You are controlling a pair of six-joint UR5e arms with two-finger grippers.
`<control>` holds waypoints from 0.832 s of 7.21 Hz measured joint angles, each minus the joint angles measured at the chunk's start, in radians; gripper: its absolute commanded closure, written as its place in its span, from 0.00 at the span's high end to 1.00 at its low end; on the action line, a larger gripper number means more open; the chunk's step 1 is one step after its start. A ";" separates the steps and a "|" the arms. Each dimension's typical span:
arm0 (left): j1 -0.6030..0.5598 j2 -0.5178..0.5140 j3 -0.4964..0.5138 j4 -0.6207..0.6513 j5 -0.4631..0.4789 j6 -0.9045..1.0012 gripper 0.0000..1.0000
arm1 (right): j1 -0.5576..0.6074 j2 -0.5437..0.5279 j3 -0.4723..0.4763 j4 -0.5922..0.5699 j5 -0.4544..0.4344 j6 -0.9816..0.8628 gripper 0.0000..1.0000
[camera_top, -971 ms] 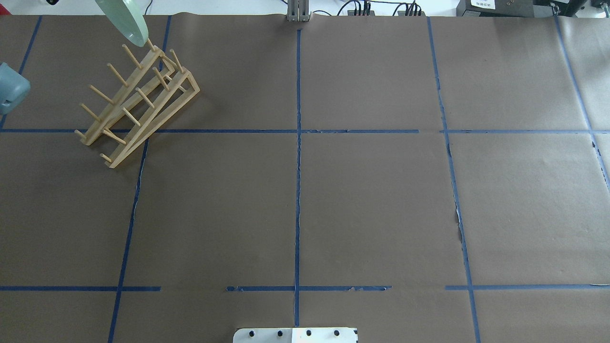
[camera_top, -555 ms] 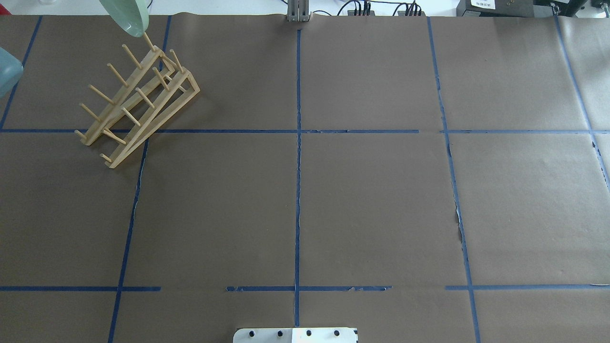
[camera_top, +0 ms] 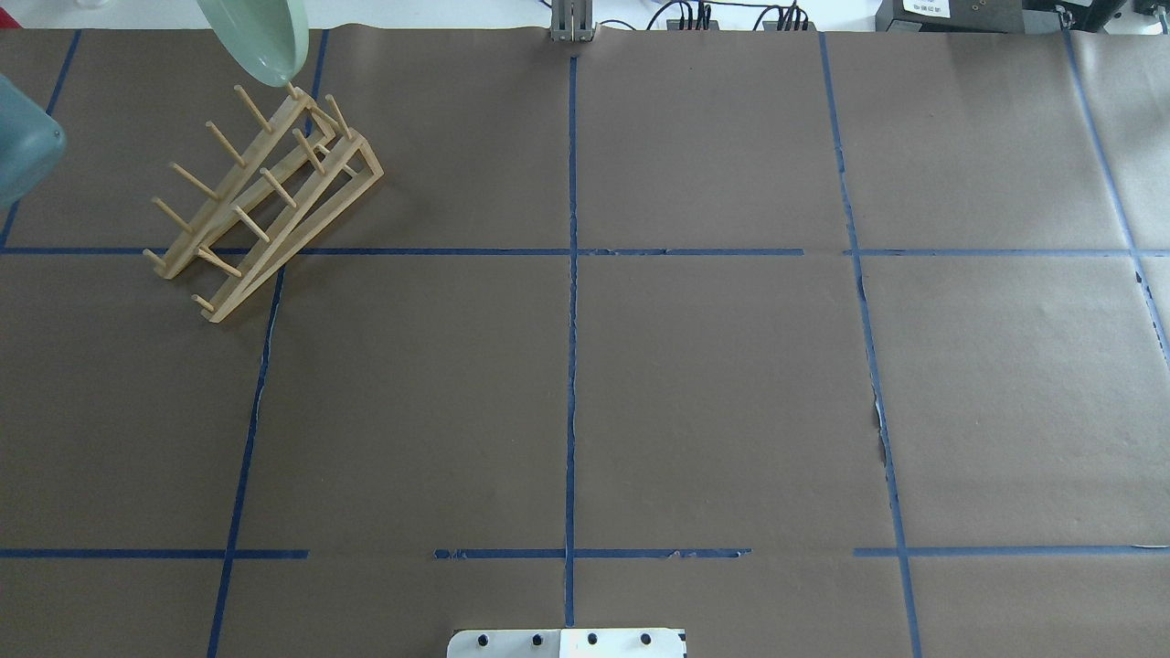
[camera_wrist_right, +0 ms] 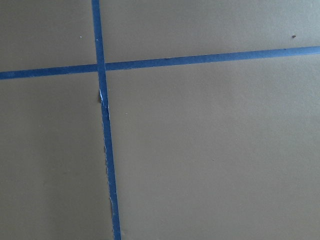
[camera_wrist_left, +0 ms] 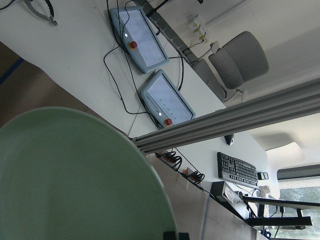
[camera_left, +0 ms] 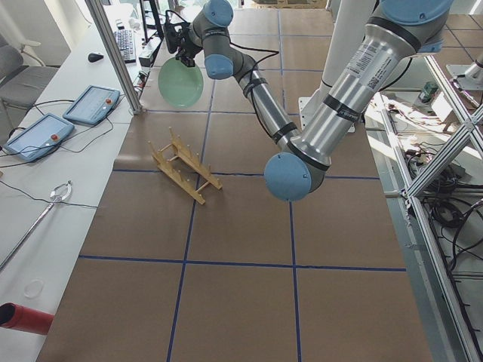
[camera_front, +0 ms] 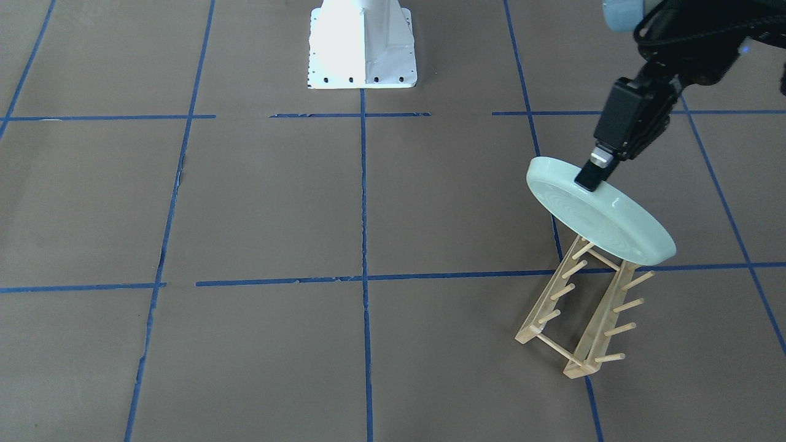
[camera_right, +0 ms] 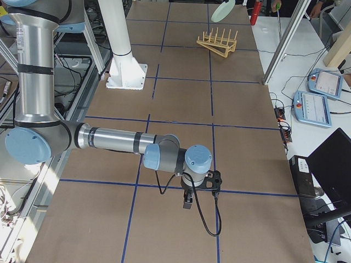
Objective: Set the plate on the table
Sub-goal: 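Carry the plate toward the robot and lower it beside the rack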
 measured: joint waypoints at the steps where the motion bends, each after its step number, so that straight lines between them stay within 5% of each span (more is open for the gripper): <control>1: 0.093 -0.009 -0.034 0.100 0.086 0.050 0.00 | 0.000 0.000 0.000 0.000 0.000 0.000 1.00; 3: 0.287 -0.042 -0.053 0.293 0.274 0.173 0.00 | 0.000 0.000 0.000 0.000 0.000 0.000 1.00; 6: 0.478 -0.071 -0.020 0.455 0.421 0.328 0.00 | 0.000 0.000 0.000 0.000 0.000 0.000 1.00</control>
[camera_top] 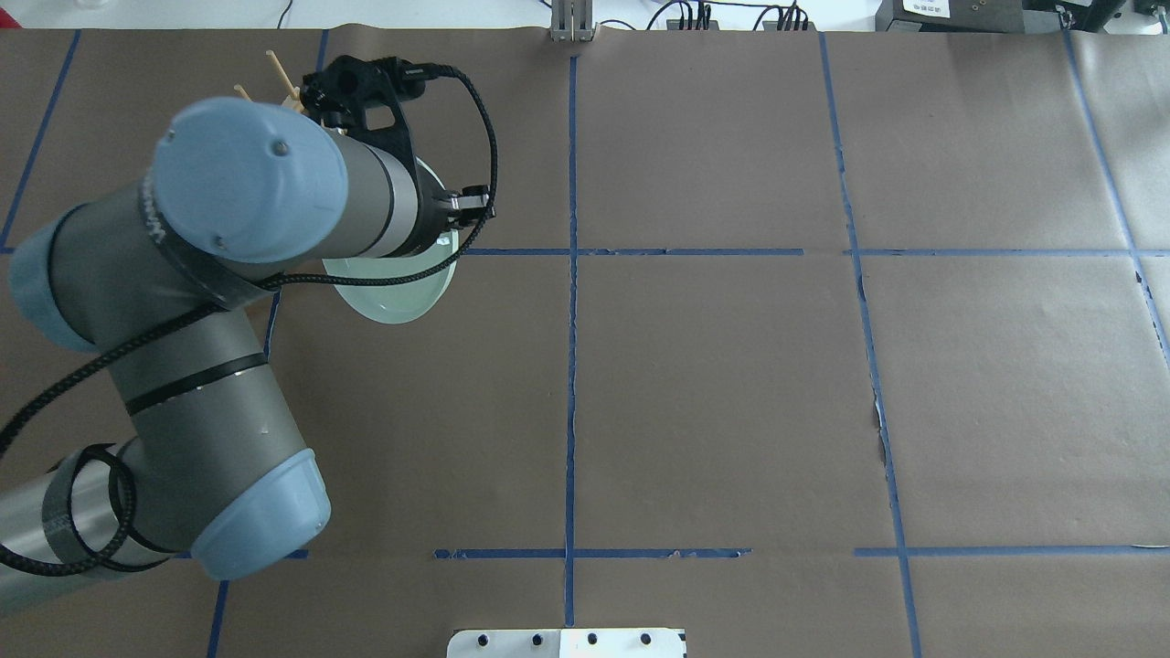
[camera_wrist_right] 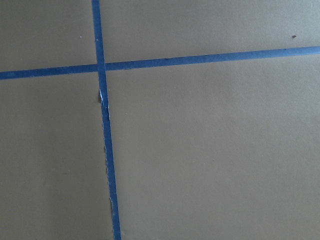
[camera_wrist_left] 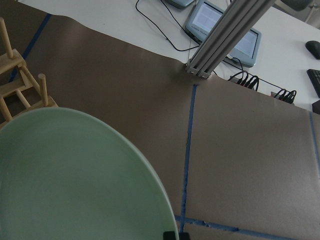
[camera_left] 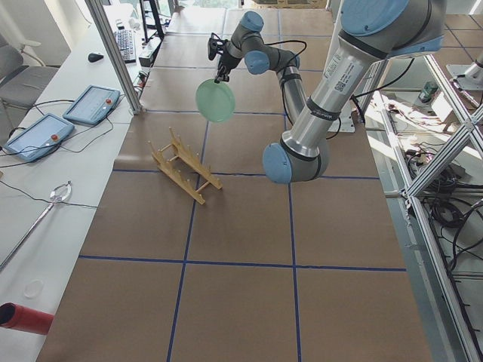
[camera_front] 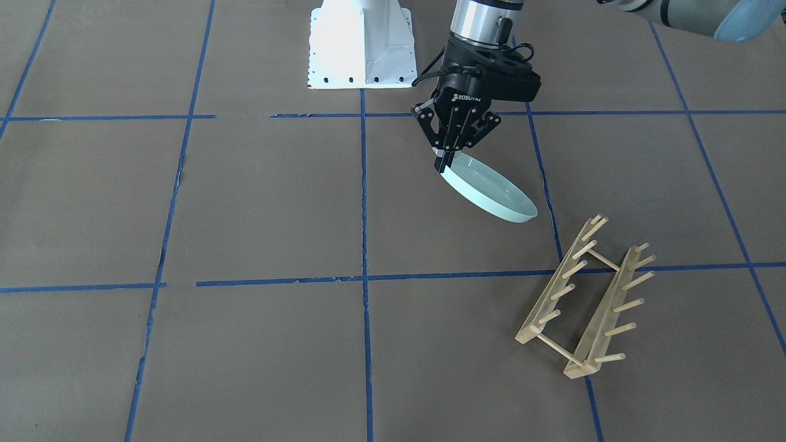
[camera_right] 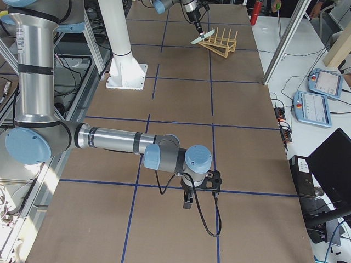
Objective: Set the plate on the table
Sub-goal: 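Carry the plate toward the robot and lower it beside the rack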
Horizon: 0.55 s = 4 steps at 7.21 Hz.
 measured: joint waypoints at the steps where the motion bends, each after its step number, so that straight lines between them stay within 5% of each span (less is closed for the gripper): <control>1: 0.055 -0.004 0.032 0.026 0.041 0.056 0.00 | 0.000 0.000 0.000 0.000 0.000 0.000 1.00; 4: 0.139 -0.026 0.115 0.082 0.066 0.205 0.00 | 0.000 0.000 0.000 0.000 0.000 0.000 1.00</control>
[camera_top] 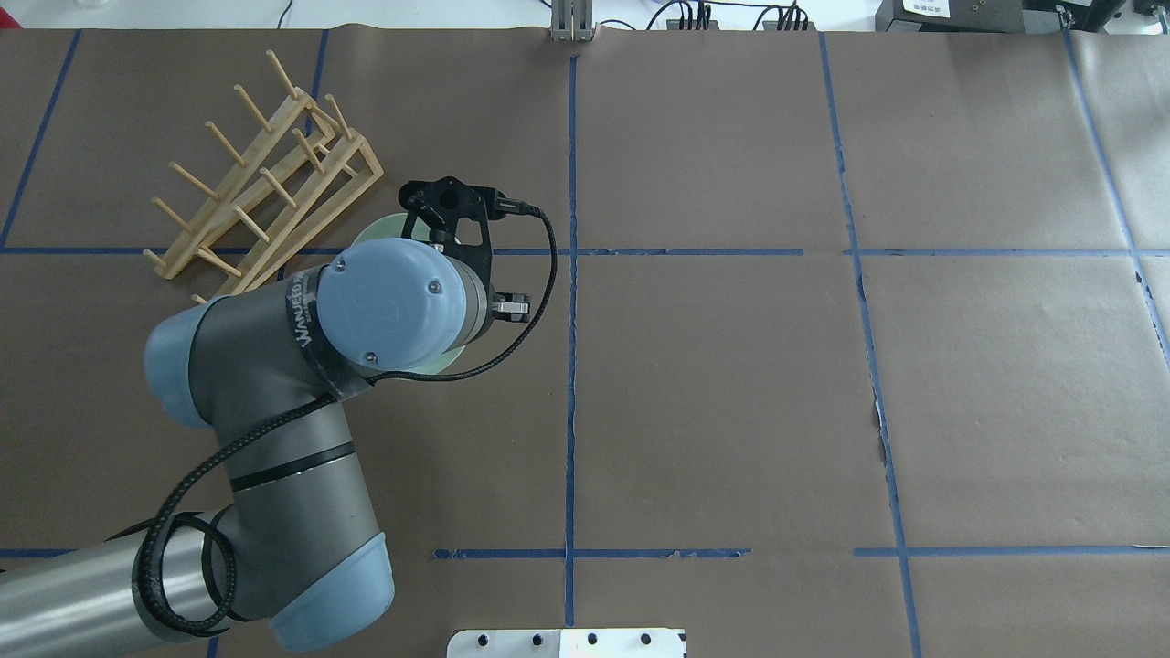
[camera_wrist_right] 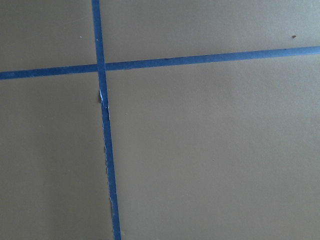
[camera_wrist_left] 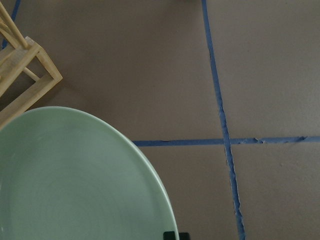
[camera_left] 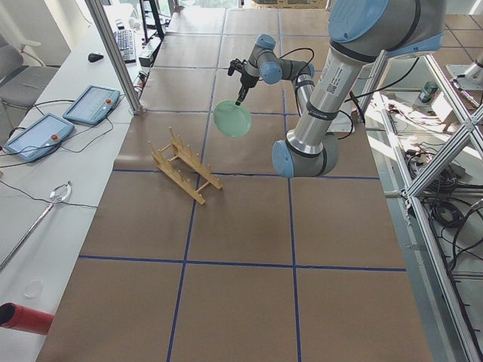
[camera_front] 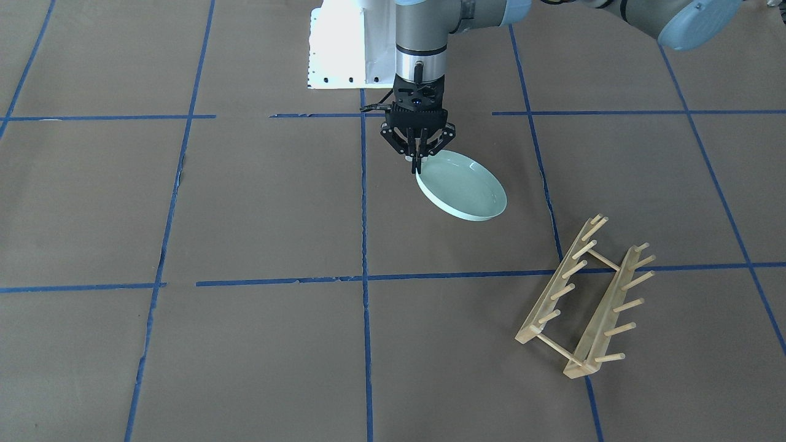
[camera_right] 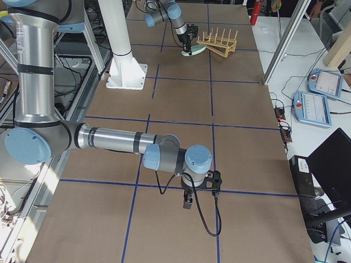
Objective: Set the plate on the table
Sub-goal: 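Carry the plate toward the robot and lower it beside the rack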
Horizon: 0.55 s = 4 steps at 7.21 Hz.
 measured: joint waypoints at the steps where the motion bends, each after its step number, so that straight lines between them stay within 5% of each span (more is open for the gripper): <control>1: 0.017 -0.002 0.019 0.021 0.000 0.046 0.00 | 0.000 0.000 0.000 0.000 0.000 0.000 1.00; 4: 0.063 0.004 0.070 0.047 0.009 0.134 0.00 | 0.000 0.000 0.000 0.000 0.000 0.000 1.00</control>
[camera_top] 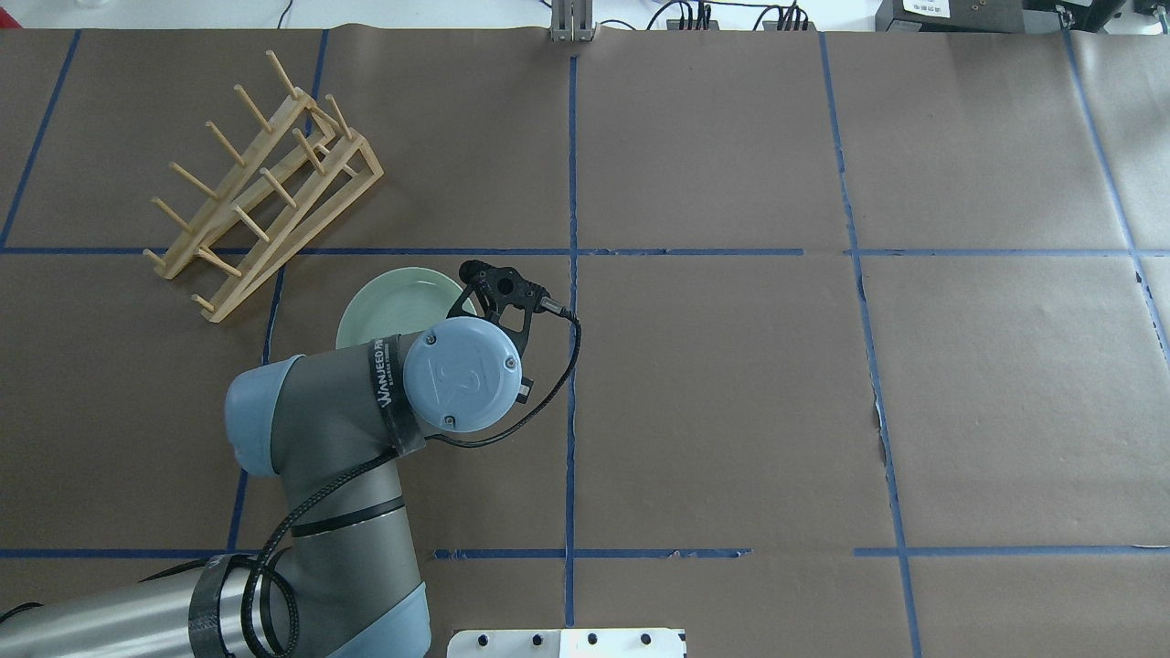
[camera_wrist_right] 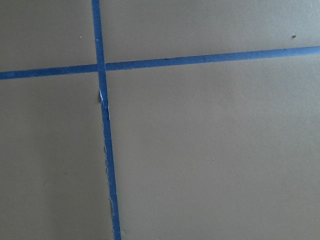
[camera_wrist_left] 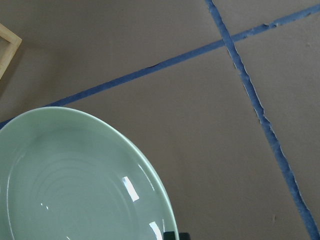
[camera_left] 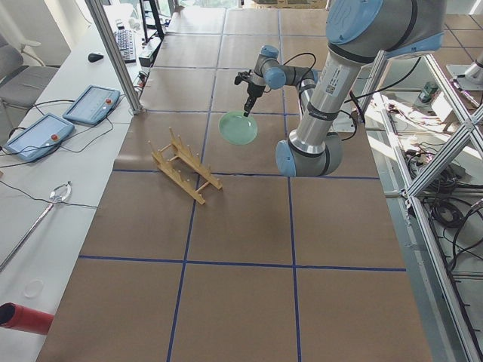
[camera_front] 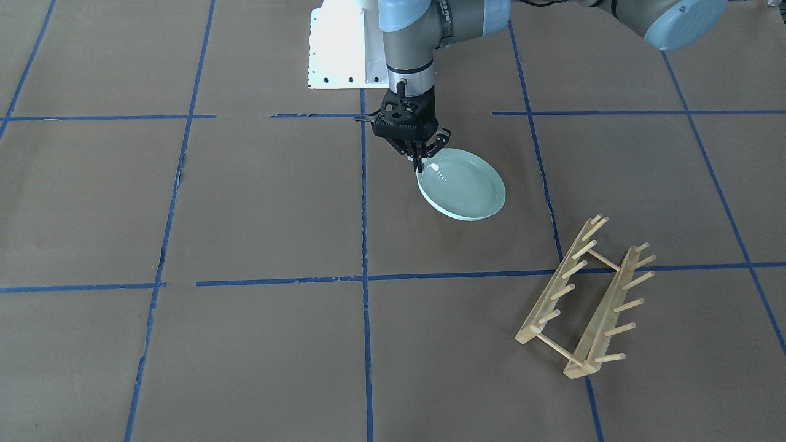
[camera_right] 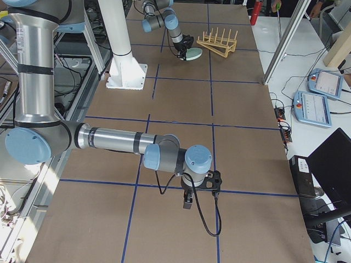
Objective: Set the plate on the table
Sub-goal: 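Set the plate flat on the table and open the left gripper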
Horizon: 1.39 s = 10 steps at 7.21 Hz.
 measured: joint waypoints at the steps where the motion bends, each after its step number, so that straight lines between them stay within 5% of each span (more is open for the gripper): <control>1: 0.009 0.001 0.018 0.000 0.009 0.009 0.06 | 0.000 0.000 0.000 0.000 0.000 0.000 1.00; 2: 0.014 0.002 0.029 0.000 0.020 0.016 0.99 | 0.000 0.000 0.000 0.000 0.000 0.000 1.00; 7: 0.015 -0.003 0.012 -0.008 0.023 0.041 1.00 | 0.000 0.000 0.000 0.000 0.000 0.000 1.00; 10: -0.030 0.001 -0.099 -0.008 -0.001 0.033 1.00 | 0.000 0.000 0.000 0.000 0.000 0.000 1.00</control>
